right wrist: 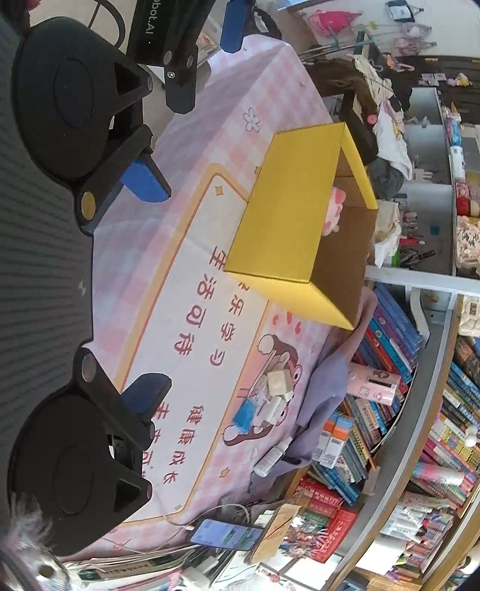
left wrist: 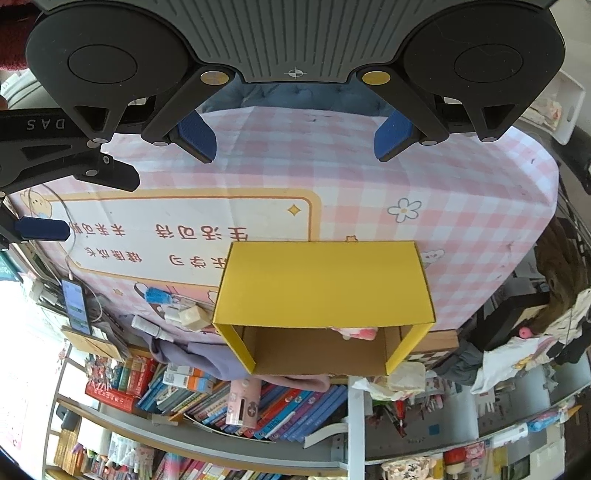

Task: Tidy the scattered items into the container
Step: 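Raise both open tools out of the box and back away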

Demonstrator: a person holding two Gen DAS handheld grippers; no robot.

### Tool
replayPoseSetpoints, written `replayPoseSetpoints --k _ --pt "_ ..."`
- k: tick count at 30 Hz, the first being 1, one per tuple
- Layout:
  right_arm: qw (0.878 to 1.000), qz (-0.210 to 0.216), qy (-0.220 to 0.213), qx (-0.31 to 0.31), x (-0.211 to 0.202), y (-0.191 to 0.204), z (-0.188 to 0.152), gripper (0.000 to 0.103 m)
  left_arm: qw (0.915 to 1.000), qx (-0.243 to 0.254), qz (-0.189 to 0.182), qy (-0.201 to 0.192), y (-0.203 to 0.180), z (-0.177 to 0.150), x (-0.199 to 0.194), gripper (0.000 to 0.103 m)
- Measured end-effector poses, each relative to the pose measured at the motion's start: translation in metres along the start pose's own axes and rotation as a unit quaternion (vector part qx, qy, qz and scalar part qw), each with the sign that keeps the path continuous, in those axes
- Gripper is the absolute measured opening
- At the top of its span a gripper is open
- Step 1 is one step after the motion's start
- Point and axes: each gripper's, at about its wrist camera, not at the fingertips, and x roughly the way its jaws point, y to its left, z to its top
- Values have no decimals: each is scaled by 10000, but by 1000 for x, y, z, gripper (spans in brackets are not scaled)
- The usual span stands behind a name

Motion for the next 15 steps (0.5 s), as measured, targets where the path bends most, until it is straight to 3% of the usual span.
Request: replayPoseSetpoints --k 15 --pt "9989 -358 258 174 1 -17 -9 100 9989 221 -391 153 -18 6 19 94"
